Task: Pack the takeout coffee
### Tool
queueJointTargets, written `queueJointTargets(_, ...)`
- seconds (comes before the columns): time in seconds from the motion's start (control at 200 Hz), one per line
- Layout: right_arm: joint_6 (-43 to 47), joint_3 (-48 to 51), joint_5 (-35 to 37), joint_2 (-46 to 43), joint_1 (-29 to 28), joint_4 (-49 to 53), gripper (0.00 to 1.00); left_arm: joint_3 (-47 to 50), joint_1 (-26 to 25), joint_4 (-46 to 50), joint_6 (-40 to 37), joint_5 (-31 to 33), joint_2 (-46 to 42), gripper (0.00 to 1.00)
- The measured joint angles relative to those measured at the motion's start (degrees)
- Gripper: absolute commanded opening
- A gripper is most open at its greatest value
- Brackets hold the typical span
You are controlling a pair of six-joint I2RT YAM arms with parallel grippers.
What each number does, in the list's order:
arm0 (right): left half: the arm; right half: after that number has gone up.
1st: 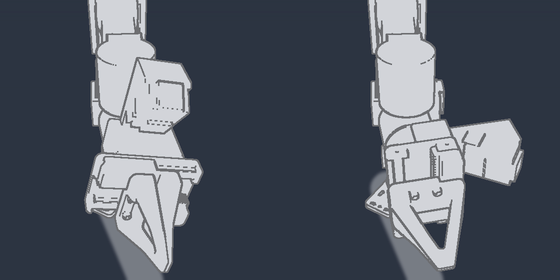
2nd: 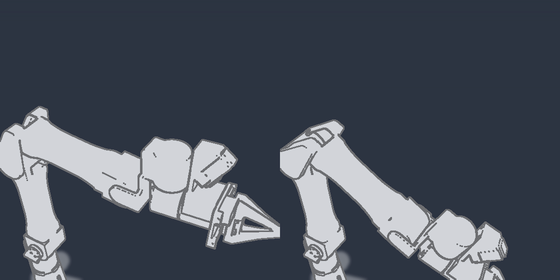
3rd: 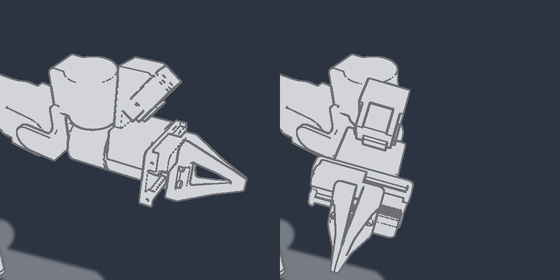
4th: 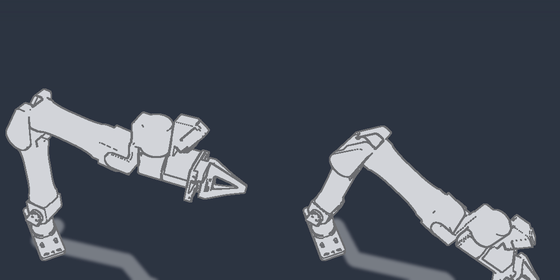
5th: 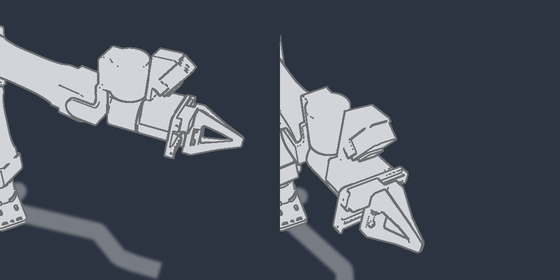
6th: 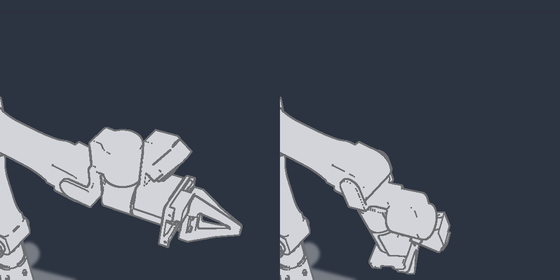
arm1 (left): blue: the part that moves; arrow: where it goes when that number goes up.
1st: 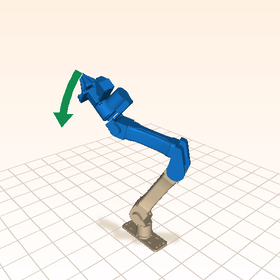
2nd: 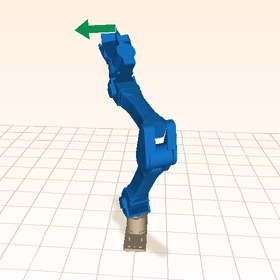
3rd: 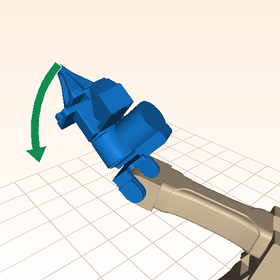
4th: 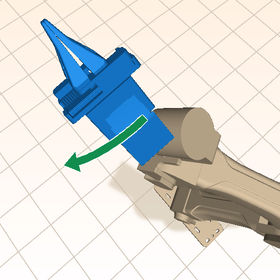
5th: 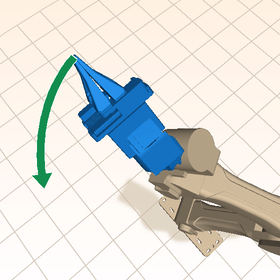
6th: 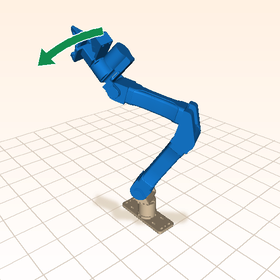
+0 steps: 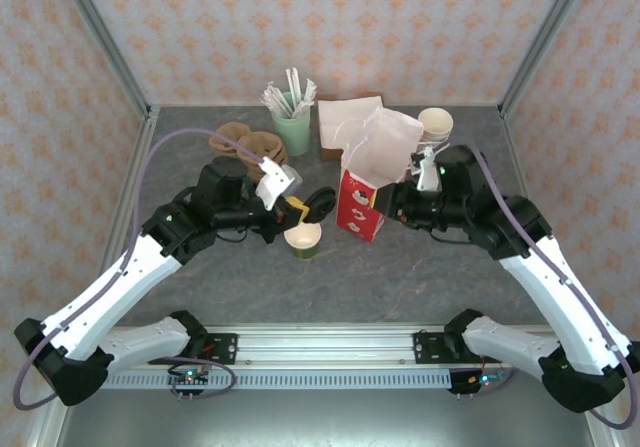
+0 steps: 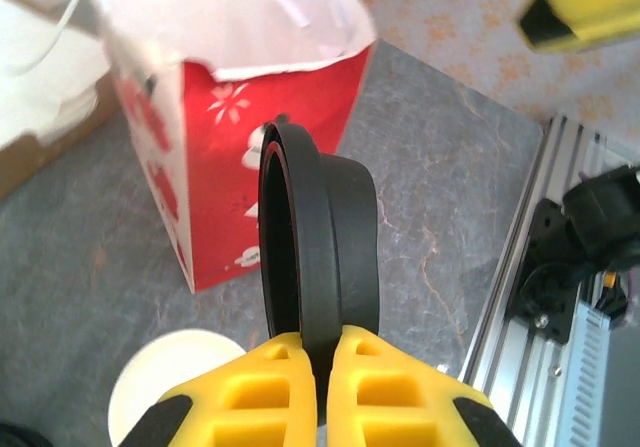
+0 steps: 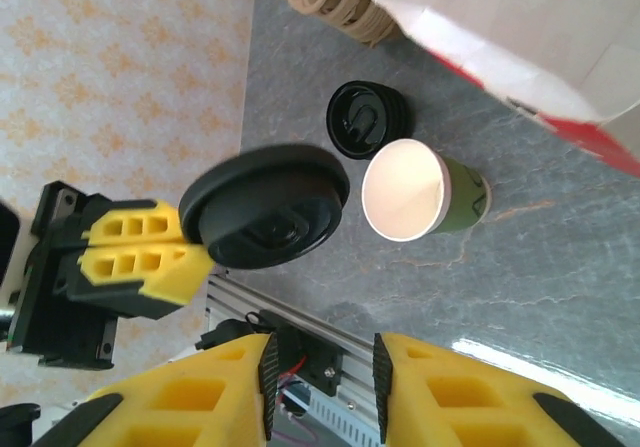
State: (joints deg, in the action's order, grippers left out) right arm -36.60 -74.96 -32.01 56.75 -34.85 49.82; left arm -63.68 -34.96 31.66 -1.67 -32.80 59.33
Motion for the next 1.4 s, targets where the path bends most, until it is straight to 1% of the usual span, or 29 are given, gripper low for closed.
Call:
queueJointTargets(0.105, -2.1, 4.4, 3.2, -0.6, -6.3, -4.3, 0.32, 4.2, 1.9, -0.4, 7.0, 0.0, -2.6, 0.07)
queueJointTargets(0.25, -4.5, 8.1, 7.9, 1.1, -15.3, -9.5, 0.31, 7.6, 5.1, -0.4, 14.1, -1.4, -4.5, 0.08)
queueJointTargets(0.345, -6.0, 10.1, 11.0, 2.1, -19.5, -12.6, 0.30, 9.9, 7.9, -0.7, 18.4, -3.1, -5.4, 0.08)
queueJointTargets(0.43, -7.5, 12.0, 13.9, 2.8, -22.1, -15.0, 0.30, 12.4, 9.7, -0.9, 21.8, -4.5, -6.4, 0.07)
queueJointTargets(0.46, -8.1, 13.1, 14.7, 2.9, -22.7, -16.3, 0.30, 13.2, 10.2, -1.1, 23.0, -5.1, -6.6, 0.09)
queueJointTargets(0.666, -12.8, 22.3, 20.2, 3.2, -24.2, -24.6, 0.30, 19.5, 12.4, -4.4, 31.5, -8.7, -9.9, 0.10)
queueJointTargets(0.801, -15.0, 25.3, 23.1, 4.9, -24.4, -28.8, 0.31, 22.8, 14.7, -7.0, 35.5, -11.6, -11.1, 0.09)
queueJointTargets(0.861, -15.8, 26.1, 24.0, 5.7, -24.4, -30.8, 0.33, 23.3, 16.0, -7.3, 36.8, -12.9, -10.8, 0.09)
queueJointTargets(1.001, -17.0, 26.9, 25.9, 8.0, -24.5, -34.9, 0.41, 23.4, 18.3, -9.7, 39.5, -15.6, -9.0, 0.09)
queueJointTargets(1.081, -17.5, 27.0, 26.9, 9.5, -24.5, -36.8, 0.43, 24.0, 19.3, -11.5, 41.4, -17.0, -7.6, 0.08)
queueJointTargets(1.156, -17.5, 27.3, 28.1, 10.5, -24.5, -38.4, 0.46, 24.8, 19.8, -12.8, 42.6, -17.9, -6.4, 0.08)
queueJointTargets(1.311, -17.4, 27.8, 29.9, 10.7, -24.3, -40.2, 0.48, 26.5, 20.4, -15.0, 44.7, -19.2, -5.5, 0.08)
queueJointTargets(1.401, -17.2, 27.8, 30.6, 11.4, -24.2, -41.4, 0.55, 27.1, 20.5, -16.6, 45.7, -19.8, -4.9, 0.08)
